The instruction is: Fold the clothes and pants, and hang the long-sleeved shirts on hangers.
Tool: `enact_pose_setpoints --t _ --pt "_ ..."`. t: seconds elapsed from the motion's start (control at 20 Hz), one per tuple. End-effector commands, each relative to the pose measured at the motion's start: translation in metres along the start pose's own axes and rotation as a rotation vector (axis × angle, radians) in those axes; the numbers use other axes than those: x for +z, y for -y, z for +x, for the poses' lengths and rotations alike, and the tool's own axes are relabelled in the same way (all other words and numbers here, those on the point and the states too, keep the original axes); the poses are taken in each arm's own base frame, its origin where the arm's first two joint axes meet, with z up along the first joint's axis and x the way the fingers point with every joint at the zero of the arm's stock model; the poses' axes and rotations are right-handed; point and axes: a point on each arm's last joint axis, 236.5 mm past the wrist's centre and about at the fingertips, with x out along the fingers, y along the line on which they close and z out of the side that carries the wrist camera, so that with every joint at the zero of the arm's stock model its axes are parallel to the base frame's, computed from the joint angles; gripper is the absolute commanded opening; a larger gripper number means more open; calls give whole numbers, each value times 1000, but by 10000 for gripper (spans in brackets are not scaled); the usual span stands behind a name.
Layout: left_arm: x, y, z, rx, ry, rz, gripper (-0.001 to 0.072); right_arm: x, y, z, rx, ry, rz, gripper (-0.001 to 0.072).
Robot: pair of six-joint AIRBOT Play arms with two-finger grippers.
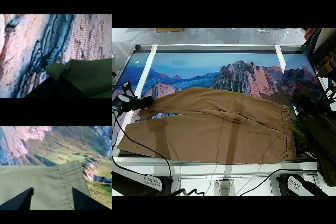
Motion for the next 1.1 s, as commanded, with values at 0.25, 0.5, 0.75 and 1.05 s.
enact_pose_setpoints --t 0.25,0.5,0.75,1.05 --pt "95 26 -75 38 321 80 15 0 3 0 -12 1 -12 531" --pt "140 38 -146 75 493 197 15 1 6 0 -26 1 -26 531" --pt "137 33 -133 83 481 192 15 1 7 1 -27 4 -25 531" --pt "121 16 -85 107 439 167 616 -11 16 20 -39 -54 -4 520"
